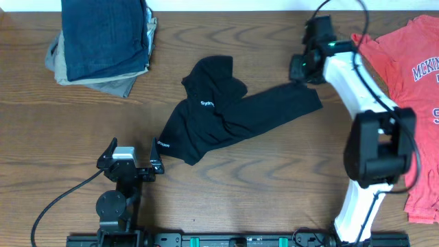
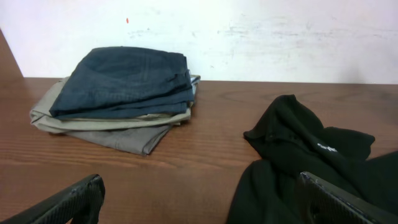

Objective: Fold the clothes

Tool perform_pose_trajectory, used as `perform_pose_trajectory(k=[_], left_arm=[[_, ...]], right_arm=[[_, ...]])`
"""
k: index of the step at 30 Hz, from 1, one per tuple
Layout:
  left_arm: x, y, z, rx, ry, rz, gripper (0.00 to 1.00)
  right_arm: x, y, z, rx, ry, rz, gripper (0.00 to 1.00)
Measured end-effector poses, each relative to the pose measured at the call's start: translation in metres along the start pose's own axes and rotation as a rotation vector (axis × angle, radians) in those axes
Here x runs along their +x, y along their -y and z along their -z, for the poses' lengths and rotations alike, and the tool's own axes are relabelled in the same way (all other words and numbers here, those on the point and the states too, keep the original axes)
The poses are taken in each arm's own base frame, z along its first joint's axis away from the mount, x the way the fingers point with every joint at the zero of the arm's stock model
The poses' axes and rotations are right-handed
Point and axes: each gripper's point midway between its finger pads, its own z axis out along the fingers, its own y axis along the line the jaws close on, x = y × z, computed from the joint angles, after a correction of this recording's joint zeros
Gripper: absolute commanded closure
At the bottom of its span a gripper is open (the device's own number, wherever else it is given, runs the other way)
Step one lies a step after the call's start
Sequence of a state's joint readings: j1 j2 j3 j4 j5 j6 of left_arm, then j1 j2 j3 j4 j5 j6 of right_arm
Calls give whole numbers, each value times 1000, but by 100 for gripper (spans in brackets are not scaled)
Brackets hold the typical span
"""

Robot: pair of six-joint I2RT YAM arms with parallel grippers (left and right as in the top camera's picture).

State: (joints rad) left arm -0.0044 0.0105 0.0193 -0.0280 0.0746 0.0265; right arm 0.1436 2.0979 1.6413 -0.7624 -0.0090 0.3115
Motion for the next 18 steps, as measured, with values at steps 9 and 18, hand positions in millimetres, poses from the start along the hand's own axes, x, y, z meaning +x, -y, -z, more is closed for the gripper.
perform_pose_trajectory(k=[9, 18], left_arm=[[0, 0, 0, 0, 0, 0, 2], [0, 0, 0, 0, 0, 0, 2]], right_arm=[[22, -5, -38, 13, -82, 21, 59], [20, -4, -38, 20, -74, 23, 99]])
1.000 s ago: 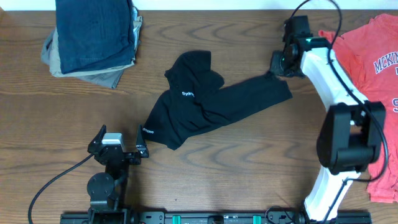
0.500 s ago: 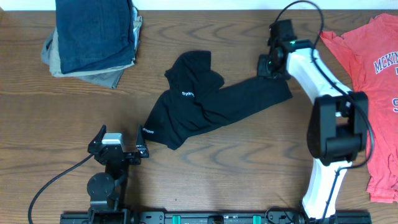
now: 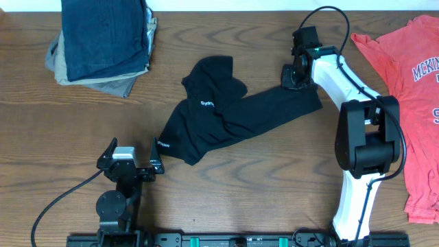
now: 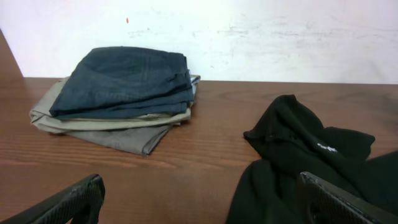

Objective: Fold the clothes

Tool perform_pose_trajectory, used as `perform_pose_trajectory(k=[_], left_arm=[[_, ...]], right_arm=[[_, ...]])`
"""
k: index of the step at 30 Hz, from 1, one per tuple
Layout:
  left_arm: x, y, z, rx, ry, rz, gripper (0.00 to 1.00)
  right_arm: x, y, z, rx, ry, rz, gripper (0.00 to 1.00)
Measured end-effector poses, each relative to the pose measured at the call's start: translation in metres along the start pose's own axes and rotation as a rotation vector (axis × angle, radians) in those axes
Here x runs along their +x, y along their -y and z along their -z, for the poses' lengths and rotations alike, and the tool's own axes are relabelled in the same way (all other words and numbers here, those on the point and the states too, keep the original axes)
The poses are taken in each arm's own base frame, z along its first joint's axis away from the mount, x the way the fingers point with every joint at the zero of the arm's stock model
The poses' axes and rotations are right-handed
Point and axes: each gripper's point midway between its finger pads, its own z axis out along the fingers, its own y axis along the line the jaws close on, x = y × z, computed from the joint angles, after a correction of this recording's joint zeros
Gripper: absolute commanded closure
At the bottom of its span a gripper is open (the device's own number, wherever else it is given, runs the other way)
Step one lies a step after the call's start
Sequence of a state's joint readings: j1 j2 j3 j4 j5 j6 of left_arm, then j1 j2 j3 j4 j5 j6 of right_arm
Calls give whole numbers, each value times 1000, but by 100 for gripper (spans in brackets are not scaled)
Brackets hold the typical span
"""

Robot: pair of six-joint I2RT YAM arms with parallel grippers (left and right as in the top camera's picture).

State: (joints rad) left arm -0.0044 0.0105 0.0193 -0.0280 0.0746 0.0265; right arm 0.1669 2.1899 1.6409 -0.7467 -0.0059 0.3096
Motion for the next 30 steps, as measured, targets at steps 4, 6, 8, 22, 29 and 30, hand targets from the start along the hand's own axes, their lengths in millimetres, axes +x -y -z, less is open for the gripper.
perform_pose_trajectory(k=[4, 6, 8, 22, 29, 30], left_arm=[[0, 0, 0, 0, 0, 0, 2], [0, 0, 0, 0, 0, 0, 2], [0, 0, 0, 0, 0, 0, 2], [0, 0, 0, 0, 0, 0, 2], [0, 0, 0, 0, 0, 0, 2], [0, 0, 0, 0, 0, 0, 2]], right_arm=[[0, 0, 0, 1, 2, -5, 99], [0, 0, 0, 1, 2, -5, 99], [-1, 1, 0, 3, 3, -5, 99], [3, 6, 0, 34, -10, -1, 65], [9, 9, -4, 42, -23, 2, 68], [9, 9, -4, 41, -23, 2, 66]])
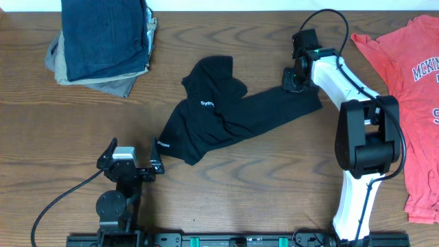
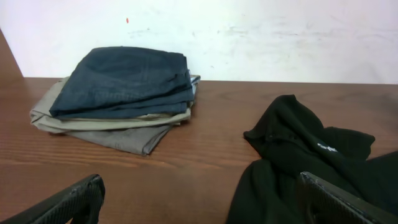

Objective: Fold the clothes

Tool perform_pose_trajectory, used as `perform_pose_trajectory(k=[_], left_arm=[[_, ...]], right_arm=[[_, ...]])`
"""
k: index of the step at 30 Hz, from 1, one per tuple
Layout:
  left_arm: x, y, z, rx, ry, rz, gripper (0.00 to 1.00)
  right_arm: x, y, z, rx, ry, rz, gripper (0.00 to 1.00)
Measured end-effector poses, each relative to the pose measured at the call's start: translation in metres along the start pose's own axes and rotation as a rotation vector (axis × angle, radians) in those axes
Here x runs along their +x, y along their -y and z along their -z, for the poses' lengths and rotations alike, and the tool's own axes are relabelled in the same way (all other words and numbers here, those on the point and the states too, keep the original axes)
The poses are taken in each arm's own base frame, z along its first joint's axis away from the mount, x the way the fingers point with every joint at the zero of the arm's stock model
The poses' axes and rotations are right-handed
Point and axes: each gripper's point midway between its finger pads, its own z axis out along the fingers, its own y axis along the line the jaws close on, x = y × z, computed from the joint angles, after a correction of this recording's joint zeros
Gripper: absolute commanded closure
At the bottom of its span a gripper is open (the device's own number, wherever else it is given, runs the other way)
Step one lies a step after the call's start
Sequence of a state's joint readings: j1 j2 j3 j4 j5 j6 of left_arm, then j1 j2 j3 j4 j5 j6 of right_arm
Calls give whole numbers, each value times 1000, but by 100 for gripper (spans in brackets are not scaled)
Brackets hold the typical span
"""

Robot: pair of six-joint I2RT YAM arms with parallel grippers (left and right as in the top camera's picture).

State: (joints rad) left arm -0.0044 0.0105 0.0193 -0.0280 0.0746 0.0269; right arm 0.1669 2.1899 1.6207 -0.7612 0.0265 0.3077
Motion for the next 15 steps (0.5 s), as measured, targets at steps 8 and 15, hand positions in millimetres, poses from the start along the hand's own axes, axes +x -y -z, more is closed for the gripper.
perform_pose_trajectory(k=[8, 15], left_arm=[[0, 0, 0, 0, 0, 0, 2], [0, 0, 0, 0, 0, 0, 2]], right_arm=[[1, 0, -1, 1, 0, 4, 99], [1, 1, -2, 1, 0, 0, 99]])
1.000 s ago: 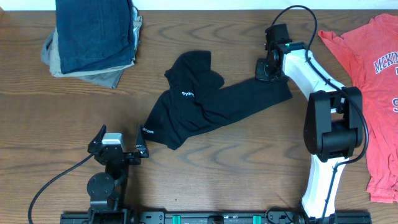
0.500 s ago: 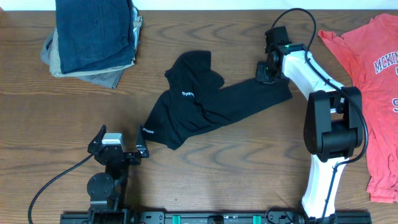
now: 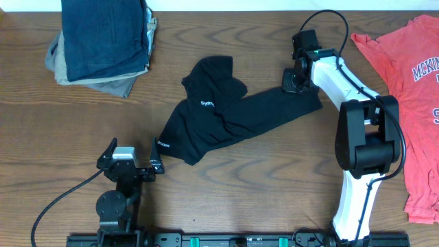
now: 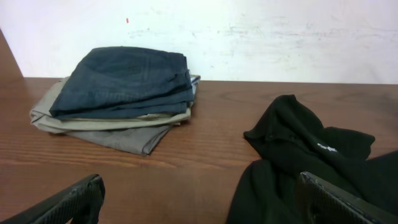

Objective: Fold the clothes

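A crumpled black garment [image 3: 226, 116] with small white lettering lies mid-table, one long part stretching up to the right. My right gripper [image 3: 295, 82] is down on that part's far corner, and its fingers are too small and dark against the cloth to read. My left gripper [image 3: 130, 159] rests open near the table's front, just left of the garment's lower hem. In the left wrist view the left gripper [image 4: 199, 194] has nothing between its fingers [image 4: 74, 199], and the black garment [image 4: 311, 155] lies to the right, ahead of the right finger.
A folded stack of blue jeans on khaki trousers [image 3: 103, 38] sits at the back left, and shows as the same stack [image 4: 124, 87] before a white wall. A red printed T-shirt [image 3: 418, 89] lies spread at the right edge. The right arm's white links [image 3: 357, 89] cross between the two.
Nothing has visibly changed apart from a very slight shift of the right gripper on the garment's corner. The garment and the left arm have not moved.
The right gripper was first above the table just beyond the garment's upper right corner. By 1.5 s ago it had come down onto that corner, and it has stayed there. The garment keeps its shape and the left arm has stayed parked and open.
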Tool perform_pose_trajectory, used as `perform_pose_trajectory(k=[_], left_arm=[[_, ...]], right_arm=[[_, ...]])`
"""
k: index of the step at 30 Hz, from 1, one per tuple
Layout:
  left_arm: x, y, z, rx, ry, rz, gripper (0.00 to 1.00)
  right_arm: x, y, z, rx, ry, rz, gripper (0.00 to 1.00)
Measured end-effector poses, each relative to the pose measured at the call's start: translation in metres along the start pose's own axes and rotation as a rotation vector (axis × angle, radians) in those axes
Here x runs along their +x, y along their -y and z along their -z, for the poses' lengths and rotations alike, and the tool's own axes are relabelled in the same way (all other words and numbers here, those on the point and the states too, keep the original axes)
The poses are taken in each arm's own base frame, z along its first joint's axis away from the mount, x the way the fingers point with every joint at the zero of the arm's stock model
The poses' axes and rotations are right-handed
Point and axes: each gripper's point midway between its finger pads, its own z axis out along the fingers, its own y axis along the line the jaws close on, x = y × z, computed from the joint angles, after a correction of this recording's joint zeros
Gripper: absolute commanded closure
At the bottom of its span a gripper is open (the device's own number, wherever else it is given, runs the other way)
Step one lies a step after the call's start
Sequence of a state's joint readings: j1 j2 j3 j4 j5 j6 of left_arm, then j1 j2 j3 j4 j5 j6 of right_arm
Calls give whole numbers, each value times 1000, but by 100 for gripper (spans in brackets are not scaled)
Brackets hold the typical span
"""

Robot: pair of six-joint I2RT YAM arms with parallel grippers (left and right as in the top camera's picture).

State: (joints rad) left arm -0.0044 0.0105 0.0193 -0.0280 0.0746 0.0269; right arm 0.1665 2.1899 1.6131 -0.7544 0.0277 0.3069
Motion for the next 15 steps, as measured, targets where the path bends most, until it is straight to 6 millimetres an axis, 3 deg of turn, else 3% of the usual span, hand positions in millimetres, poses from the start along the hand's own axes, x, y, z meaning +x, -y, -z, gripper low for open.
perform_pose_trajectory(k=[8, 12, 15], left_arm=[[0, 0, 0, 0, 0, 0, 2], [0, 0, 0, 0, 0, 0, 2], [0, 0, 0, 0, 0, 0, 2]], right_arm=[[0, 5, 5, 10, 0, -9, 99], [-4, 13, 33, 5, 28, -36, 99], [-13, 19, 70, -7, 87, -58, 99]])
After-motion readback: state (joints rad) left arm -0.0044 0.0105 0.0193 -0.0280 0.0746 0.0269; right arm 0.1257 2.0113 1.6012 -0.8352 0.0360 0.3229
